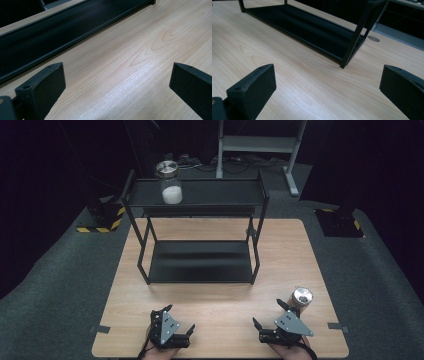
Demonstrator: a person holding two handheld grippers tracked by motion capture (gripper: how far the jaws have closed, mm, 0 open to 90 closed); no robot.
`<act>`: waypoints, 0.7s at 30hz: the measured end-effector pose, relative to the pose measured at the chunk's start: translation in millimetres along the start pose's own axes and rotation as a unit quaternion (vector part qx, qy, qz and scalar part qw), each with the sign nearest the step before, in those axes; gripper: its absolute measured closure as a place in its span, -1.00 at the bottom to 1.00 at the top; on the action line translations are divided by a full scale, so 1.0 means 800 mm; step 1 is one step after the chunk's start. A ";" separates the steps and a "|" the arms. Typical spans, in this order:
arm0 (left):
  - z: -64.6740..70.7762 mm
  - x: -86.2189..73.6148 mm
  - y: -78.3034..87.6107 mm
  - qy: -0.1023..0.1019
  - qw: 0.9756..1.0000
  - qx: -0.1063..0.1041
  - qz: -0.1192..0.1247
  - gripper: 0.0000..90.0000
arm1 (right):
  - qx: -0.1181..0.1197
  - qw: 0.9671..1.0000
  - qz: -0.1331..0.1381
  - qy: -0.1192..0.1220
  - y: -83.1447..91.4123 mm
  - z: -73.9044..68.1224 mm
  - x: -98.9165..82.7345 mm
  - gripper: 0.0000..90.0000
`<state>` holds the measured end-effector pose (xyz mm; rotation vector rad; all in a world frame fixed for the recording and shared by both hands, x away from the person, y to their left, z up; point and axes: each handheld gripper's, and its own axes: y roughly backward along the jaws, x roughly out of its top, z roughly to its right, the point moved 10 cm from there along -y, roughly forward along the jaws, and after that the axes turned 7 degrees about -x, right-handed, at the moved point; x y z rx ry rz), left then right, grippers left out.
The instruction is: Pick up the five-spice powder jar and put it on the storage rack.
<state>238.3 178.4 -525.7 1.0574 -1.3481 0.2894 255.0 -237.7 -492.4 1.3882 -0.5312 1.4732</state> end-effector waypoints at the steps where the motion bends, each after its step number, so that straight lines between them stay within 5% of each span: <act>1: 0.000 0.000 0.000 -0.001 1.000 0.000 0.000 -0.98 | -0.002 1.000 0.003 -0.001 0.002 0.002 0.001 -1.00; 21: 0.002 0.000 0.000 -0.008 1.000 -0.003 0.000 -0.99 | -0.055 0.997 0.036 -0.032 0.029 0.049 0.004 -1.00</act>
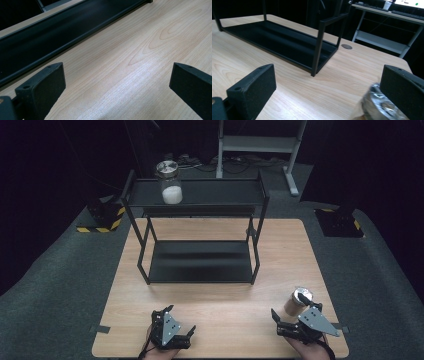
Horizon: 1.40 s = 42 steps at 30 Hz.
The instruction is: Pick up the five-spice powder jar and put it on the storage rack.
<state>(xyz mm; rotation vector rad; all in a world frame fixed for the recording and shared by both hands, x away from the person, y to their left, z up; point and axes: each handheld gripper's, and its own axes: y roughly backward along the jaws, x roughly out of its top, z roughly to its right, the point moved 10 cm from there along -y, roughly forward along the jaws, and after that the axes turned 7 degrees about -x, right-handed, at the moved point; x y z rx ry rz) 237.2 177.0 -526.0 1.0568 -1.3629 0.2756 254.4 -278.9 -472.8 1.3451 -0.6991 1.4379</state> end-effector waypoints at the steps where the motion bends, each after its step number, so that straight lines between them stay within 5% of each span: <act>1: 0.000 0.000 0.000 0.000 1.000 0.000 0.001 -0.98 | -0.003 1.000 0.000 0.000 0.001 0.002 0.000 -1.00; 24: -0.001 -0.001 0.001 0.000 1.000 0.000 0.004 -0.99 | -0.058 0.998 -0.013 -0.035 0.002 0.040 -0.023 -1.00; 42: -0.001 -0.002 0.002 0.005 1.000 0.003 0.010 -0.99 | -0.064 0.995 -0.026 -0.066 -0.015 0.053 -0.043 -0.91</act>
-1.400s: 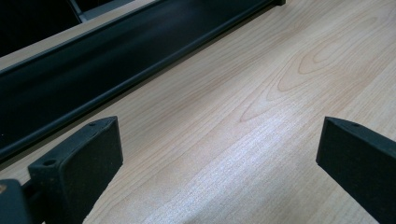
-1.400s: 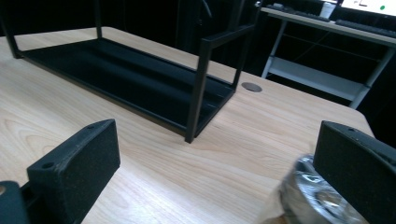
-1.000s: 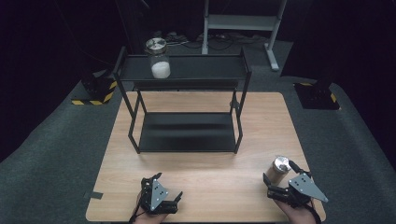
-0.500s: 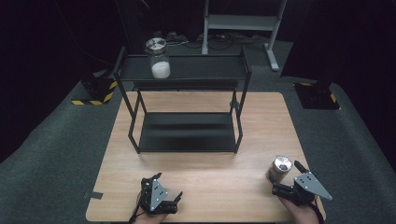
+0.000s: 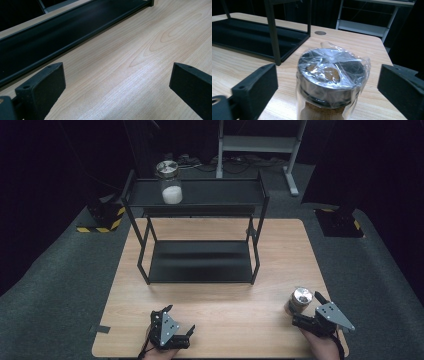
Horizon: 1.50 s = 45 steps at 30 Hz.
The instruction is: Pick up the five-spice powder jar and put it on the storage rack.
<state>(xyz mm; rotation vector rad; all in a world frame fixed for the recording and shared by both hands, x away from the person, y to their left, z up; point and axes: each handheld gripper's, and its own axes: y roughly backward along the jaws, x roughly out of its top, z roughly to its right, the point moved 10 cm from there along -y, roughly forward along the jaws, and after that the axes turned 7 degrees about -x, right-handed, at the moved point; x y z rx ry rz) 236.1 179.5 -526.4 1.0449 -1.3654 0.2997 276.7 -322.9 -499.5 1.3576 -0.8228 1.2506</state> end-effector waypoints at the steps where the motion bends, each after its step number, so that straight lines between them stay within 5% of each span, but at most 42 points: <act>1: 0.000 0.000 0.000 0.000 1.000 0.000 0.000 -0.99 | 0.000 1.000 -0.001 -0.005 -0.001 0.001 -0.001 -0.86; 15: -0.001 -0.001 0.001 0.003 1.000 -0.001 0.003 -0.99 | 0.023 0.999 0.001 -0.033 -0.008 0.008 -0.010 -0.34; 24: -0.001 -0.001 0.001 0.003 1.000 -0.002 0.003 -0.99 | 0.029 0.998 0.008 -0.049 -0.011 0.010 -0.019 -0.32; 45: -0.002 -0.001 0.001 0.003 1.000 -0.006 0.005 -0.99 | 0.032 0.998 0.022 -0.041 0.001 0.000 0.002 -0.31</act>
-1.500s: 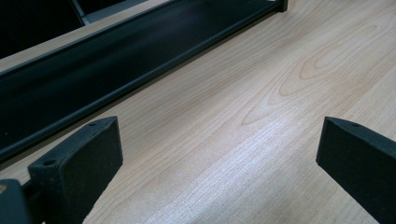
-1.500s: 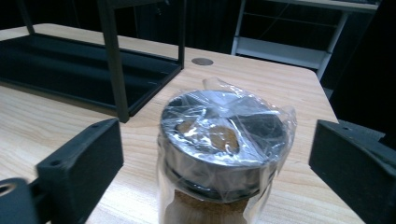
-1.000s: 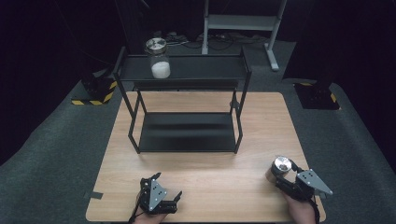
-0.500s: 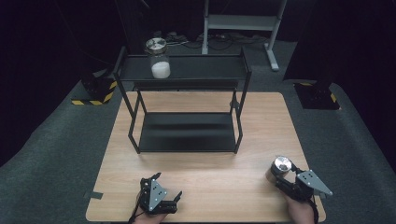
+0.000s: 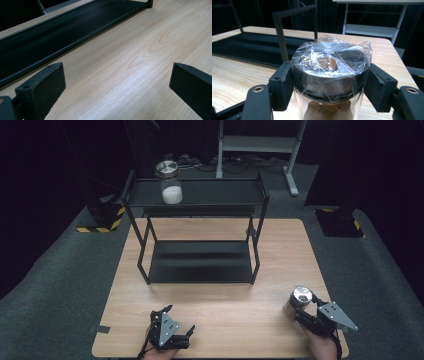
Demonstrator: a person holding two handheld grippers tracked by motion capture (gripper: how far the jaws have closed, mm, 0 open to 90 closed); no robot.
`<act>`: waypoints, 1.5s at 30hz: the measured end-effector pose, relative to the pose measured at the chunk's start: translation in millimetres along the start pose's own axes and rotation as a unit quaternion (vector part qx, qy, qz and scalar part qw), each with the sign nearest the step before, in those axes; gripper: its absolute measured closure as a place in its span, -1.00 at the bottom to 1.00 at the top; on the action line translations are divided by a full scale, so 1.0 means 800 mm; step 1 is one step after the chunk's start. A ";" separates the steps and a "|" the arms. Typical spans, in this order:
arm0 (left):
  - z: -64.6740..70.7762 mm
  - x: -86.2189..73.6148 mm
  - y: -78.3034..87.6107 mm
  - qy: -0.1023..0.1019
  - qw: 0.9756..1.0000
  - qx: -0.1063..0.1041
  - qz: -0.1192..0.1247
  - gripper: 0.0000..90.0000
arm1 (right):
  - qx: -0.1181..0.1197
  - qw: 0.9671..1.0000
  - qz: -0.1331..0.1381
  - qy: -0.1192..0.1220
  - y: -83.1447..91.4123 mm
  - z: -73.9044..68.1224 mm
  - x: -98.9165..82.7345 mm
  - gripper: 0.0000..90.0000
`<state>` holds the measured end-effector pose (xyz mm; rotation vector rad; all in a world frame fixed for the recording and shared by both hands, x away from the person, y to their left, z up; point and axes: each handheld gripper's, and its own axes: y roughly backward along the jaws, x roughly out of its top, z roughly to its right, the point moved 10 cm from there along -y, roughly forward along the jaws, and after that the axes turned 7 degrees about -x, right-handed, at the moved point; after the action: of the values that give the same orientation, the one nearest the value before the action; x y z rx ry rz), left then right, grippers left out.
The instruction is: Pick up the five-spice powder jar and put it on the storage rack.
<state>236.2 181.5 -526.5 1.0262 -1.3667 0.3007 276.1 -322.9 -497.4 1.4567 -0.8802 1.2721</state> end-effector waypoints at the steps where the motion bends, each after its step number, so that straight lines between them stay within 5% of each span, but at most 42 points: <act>1: 0.000 0.000 0.000 0.000 1.000 0.000 0.001 -0.99 | 0.003 1.000 0.002 0.001 0.001 -0.002 0.002 -0.31; 30: -0.003 -0.001 0.001 0.004 1.000 -0.009 0.005 -0.99 | 0.102 0.993 0.049 0.011 -0.023 -0.100 0.083 -0.31; 45: -0.007 -0.002 0.003 0.014 1.000 -0.018 0.010 -0.99 | 0.124 0.990 0.061 0.011 -0.044 -0.132 0.124 -0.31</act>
<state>238.0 187.6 -526.3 0.9749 -1.3541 0.3031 299.1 -204.5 -409.6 1.5979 -0.8279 1.5298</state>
